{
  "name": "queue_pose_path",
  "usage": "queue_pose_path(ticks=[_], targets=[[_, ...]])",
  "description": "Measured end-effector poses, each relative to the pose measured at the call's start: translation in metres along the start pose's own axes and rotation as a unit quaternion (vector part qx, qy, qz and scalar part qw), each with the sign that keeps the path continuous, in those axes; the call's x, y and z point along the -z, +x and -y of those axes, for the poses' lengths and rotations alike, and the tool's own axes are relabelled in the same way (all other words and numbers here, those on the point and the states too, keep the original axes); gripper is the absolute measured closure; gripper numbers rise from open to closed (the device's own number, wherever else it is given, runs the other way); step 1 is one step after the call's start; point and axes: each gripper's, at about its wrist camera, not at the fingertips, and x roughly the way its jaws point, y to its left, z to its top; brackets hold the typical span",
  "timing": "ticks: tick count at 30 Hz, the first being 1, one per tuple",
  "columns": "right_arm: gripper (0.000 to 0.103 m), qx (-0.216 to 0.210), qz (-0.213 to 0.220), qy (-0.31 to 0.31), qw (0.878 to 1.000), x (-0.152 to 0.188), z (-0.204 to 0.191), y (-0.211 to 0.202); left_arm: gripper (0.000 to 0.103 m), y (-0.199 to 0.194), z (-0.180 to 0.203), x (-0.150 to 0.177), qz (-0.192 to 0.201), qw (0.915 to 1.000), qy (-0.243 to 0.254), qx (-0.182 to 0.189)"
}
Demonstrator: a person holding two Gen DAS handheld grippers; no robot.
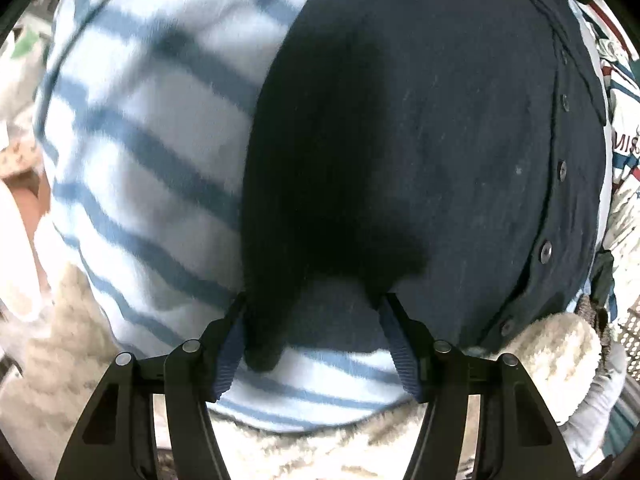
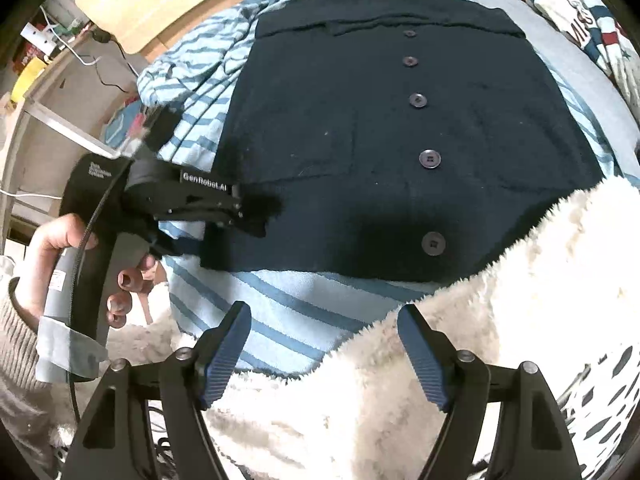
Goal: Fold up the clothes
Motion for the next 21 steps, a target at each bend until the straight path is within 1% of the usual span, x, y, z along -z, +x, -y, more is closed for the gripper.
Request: queue_pose_path(ticks=[4, 7, 10, 15, 16, 17, 19, 20, 21], targets=[[0.023, -0.019, 0.018, 0.014, 1.000, 0.011, 0.005, -0.006, 0.038, 0.000, 0.001, 0.005, 0.010, 0.9999, 0.009, -0.001], [0.023, -0.022, 0.018, 0.023, 0.999, 0.018, 0.007, -0.005, 0.038, -0.001, 0.001, 0.008, 0.016, 0.9998, 0.011, -0.001], [0.023, -0.025, 0.016, 0.031, 0.999, 0.022, 0.012, -0.005, 0.038, -0.002, 0.000, 0.009, 0.020, 0.9998, 0.002, 0.005], [0.023, -0.026, 0.024, 0.039, 0.999, 0.024, 0.015, -0.008, 0.038, -0.005, -0.009, 0.008, 0.022, 0.9988, -0.032, 0.028], [0.023, -0.027, 0.026, 0.040, 0.998, 0.024, 0.015, -0.008, 0.041, -0.005, -0.011, 0.007, 0.022, 0.9983, -0.041, 0.034], [0.022, -0.028, 0.028, 0.041, 0.998, 0.024, 0.015, -0.009, 0.051, -0.006, -0.013, 0.006, 0.020, 0.9980, -0.048, 0.037], [0.022, -0.028, 0.032, 0.044, 0.998, 0.024, 0.017, -0.011, 0.060, -0.006, -0.016, 0.004, 0.018, 0.9973, -0.059, 0.042], [0.022, -0.028, 0.032, 0.047, 0.998, 0.024, 0.017, -0.011, 0.067, -0.006, -0.018, 0.003, 0.017, 0.9967, -0.064, 0.048], [0.022, -0.028, 0.033, 0.049, 0.998, 0.024, 0.018, -0.012, 0.071, -0.007, -0.019, 0.002, 0.016, 0.9959, -0.070, 0.055]])
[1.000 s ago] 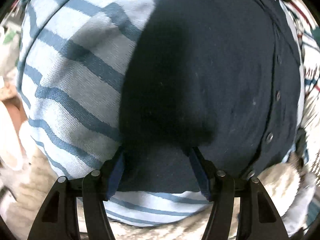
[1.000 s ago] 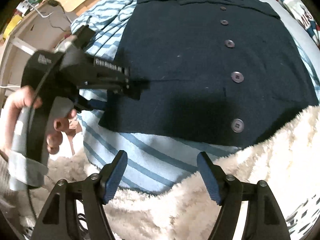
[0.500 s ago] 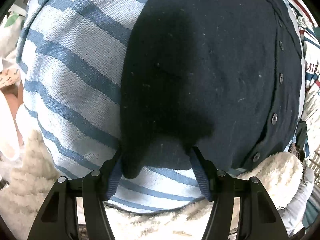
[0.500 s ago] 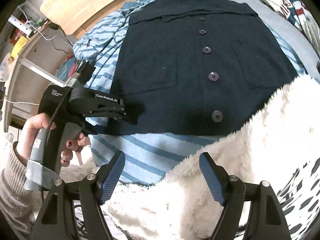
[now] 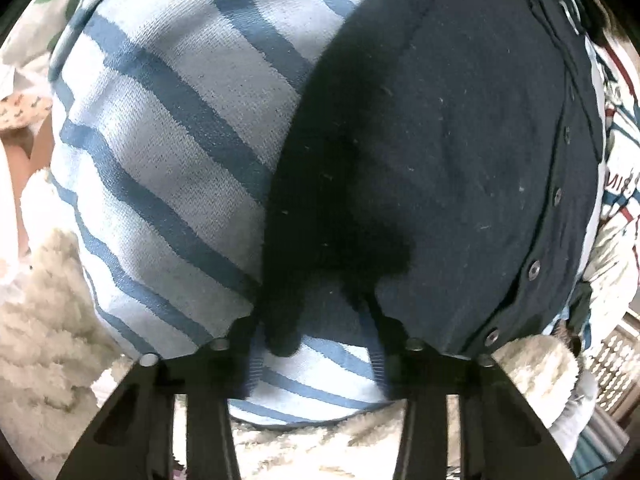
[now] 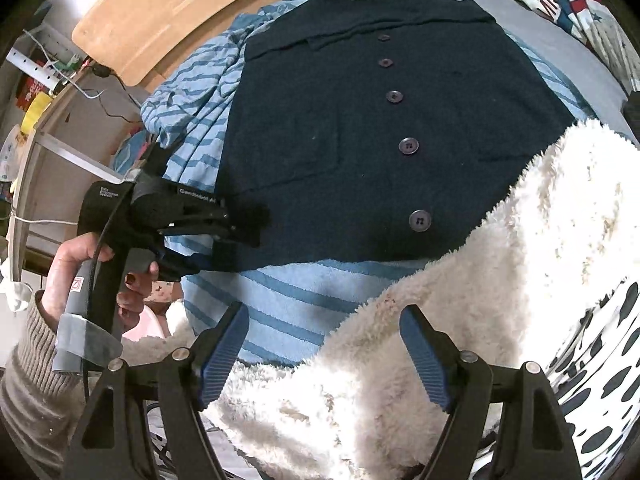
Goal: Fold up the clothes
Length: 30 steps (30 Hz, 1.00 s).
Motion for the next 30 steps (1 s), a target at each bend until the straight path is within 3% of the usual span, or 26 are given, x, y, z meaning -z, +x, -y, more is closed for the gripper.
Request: queue_pose_path(ticks=[2, 3, 12, 18, 20, 21, 22, 25, 30], targets=[[0.022, -0.001, 0.000, 0.005, 1.000, 0.000, 0.002, 0.000, 0.088, -0.001, -0.003, -0.001, -0.004, 0.9998, -0.011, 0.019], [0.022, -0.001, 0.000, 0.006, 1.000, -0.001, 0.002, 0.000, 0.090, -0.001, -0.005, -0.001, -0.006, 0.9994, -0.017, 0.029], [0.022, 0.000, 0.019, 0.011, 1.000, -0.020, 0.008, 0.002, 0.092, -0.019, -0.008, 0.005, -0.008, 0.9953, -0.036, 0.090], [0.023, -0.004, 0.017, -0.054, 0.998, -0.038, -0.016, 0.023, 0.092, -0.039, -0.017, 0.011, -0.004, 0.9933, -0.049, 0.104], [0.031, 0.005, 0.018, -0.075, 0.997, -0.039, -0.028, 0.033, 0.092, -0.044, -0.023, 0.023, -0.006, 0.9921, -0.055, 0.113], [0.032, 0.007, 0.017, -0.085, 0.996, -0.039, -0.034, 0.038, 0.092, -0.043, -0.045, 0.036, -0.007, 0.9913, -0.059, 0.117], [0.032, -0.001, 0.014, -0.094, 0.995, -0.038, -0.039, 0.044, 0.092, -0.040, -0.051, 0.062, -0.010, 0.9904, -0.063, 0.122], [0.032, -0.014, -0.005, -0.130, 0.991, -0.033, -0.056, 0.066, 0.092, -0.034, -0.046, 0.052, -0.016, 0.9882, -0.067, 0.137], [0.032, 0.019, -0.004, -0.222, 0.975, -0.025, -0.093, 0.099, 0.092, -0.031, -0.041, 0.055, -0.027, 0.9860, -0.063, 0.152]])
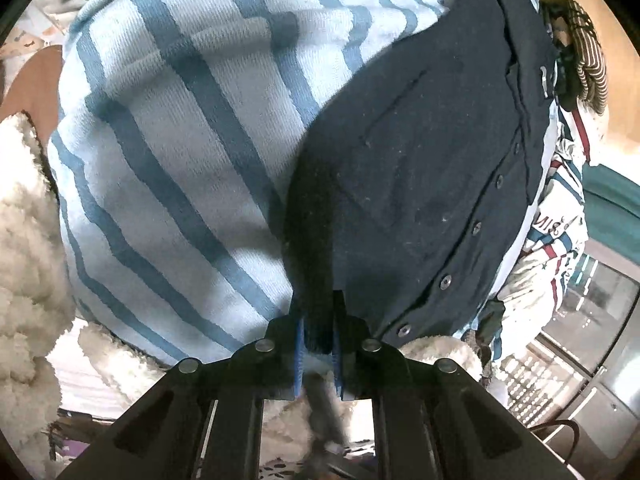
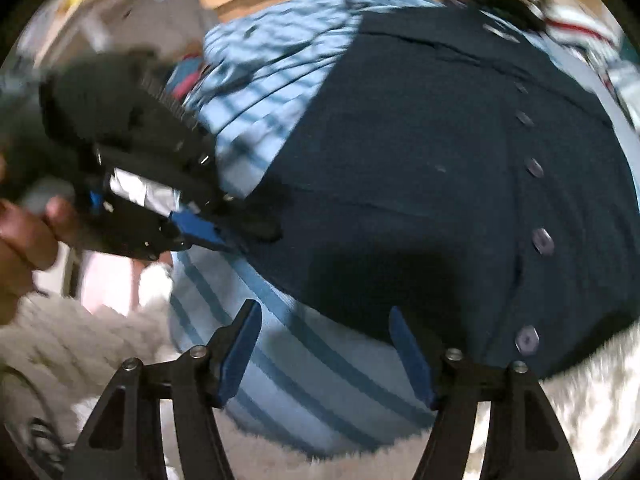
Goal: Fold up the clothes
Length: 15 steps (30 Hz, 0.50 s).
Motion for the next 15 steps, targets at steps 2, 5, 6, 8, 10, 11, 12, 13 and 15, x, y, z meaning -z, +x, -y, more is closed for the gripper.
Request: queue_pose_path(ticks=[2, 5, 6, 8, 10, 11, 12, 13, 15], targets=[[0.034, -0.001, -0.006, -0.019, 1.000, -0.003, -0.007, 0.010, 0.092, -0.005, 0.004, -0.001, -0.002, 1.0000, 0.004, 0.008], [0.048, -0.010, 0.001, -0.028, 1.000, -0.009, -0.010, 0.020, 0.092, -0.004, 0.011, 0.002, -0.003, 0.9998, 0.009, 0.016], [0.056, -0.011, 0.006, -0.026, 1.000, -0.011, -0.010, 0.022, 0.092, -0.008, 0.009, 0.001, -0.005, 0.9998, 0.007, 0.018], [0.073, -0.005, 0.012, -0.007, 1.000, -0.015, -0.003, 0.023, 0.092, -0.010, 0.008, 0.000, -0.012, 0.9997, 0.000, 0.019], [0.085, -0.015, 0.020, 0.013, 1.000, -0.017, 0.004, 0.021, 0.092, -0.001, 0.009, 0.003, -0.020, 0.9994, -0.017, 0.021], [0.090, -0.015, 0.020, 0.019, 1.000, -0.018, 0.006, 0.020, 0.086, 0.002, 0.007, 0.002, -0.024, 0.9989, -0.031, 0.025], [0.091, -0.014, 0.021, 0.020, 0.999, -0.019, 0.007, 0.019, 0.077, 0.004, 0.004, 0.003, -0.025, 0.9982, -0.043, 0.032], [0.092, -0.016, 0.022, 0.020, 0.999, -0.020, 0.008, 0.018, 0.054, -0.005, -0.004, -0.001, -0.021, 0.9976, -0.052, 0.040], [0.093, -0.019, 0.026, 0.017, 0.999, -0.023, 0.007, 0.015, 0.034, -0.022, -0.018, -0.008, -0.008, 0.9965, -0.063, 0.055]])
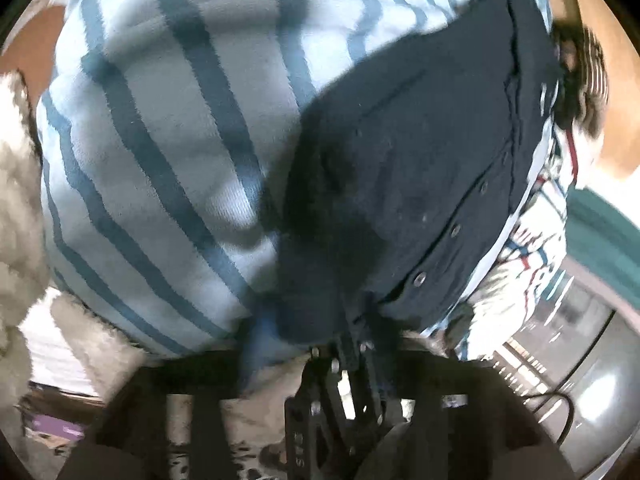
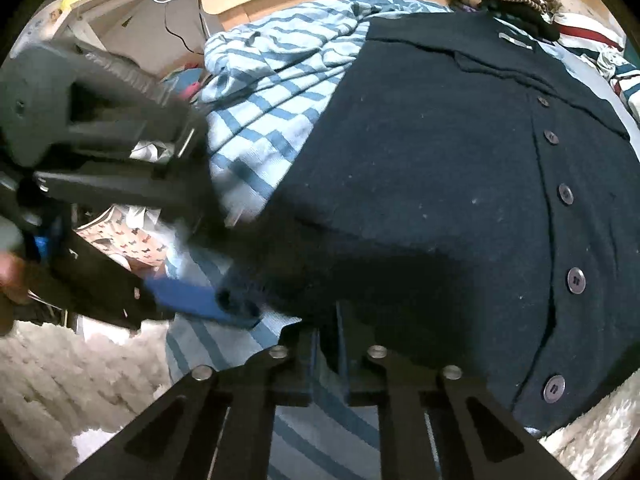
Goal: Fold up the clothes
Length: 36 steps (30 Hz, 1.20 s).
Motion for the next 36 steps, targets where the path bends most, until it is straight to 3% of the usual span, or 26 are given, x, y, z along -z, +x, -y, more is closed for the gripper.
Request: queue_pose_path(ticks=[4, 9, 13, 17, 18, 20, 25, 32, 36], targets=[[0.093, -0.007, 0.006, -0.005, 1.000, -0.001, -0.002, -0.005, 0.034, 0.000, 0.001, -0.002, 0.012, 0.9998, -0.001, 0.018], [0.093, -0.011, 0.007, -0.005, 1.000, 0.002, -0.001, -0.009, 0.034, 0.009, -0.014, -0.006, -0.006, 0.9989, -0.031, 0.035], [0.094, -0.021, 0.018, 0.018, 0.999, -0.010, 0.009, -0.009, 0.034, 0.015, -0.029, 0.001, 0.011, 0.9938, -0.072, 0.084], [0.094, -0.030, 0.023, 0.028, 0.999, -0.014, 0.015, -0.010, 0.035, 0.029, -0.032, 0.005, 0.017, 0.9896, -0.076, 0.121], [0.094, -0.032, 0.024, 0.031, 0.999, -0.015, 0.016, -0.011, 0.037, 0.032, -0.033, 0.006, 0.017, 0.9888, -0.078, 0.126], [0.094, -0.036, 0.020, 0.032, 0.999, -0.013, 0.015, -0.011, 0.056, 0.039, -0.034, 0.007, 0.013, 0.9871, -0.089, 0.133], [0.094, -0.036, 0.012, 0.029, 0.999, -0.011, 0.015, -0.010, 0.082, 0.030, -0.033, 0.008, 0.032, 0.9909, -0.086, 0.099], [0.092, -0.030, -0.008, 0.038, 0.999, -0.008, 0.012, -0.005, 0.095, 0.013, -0.029, 0.011, 0.050, 0.9938, -0.078, 0.061], [0.088, -0.031, -0.019, 0.049, 0.998, -0.003, 0.010, -0.004, 0.097, 0.012, -0.016, 0.015, 0.059, 0.9953, -0.057, 0.052]])
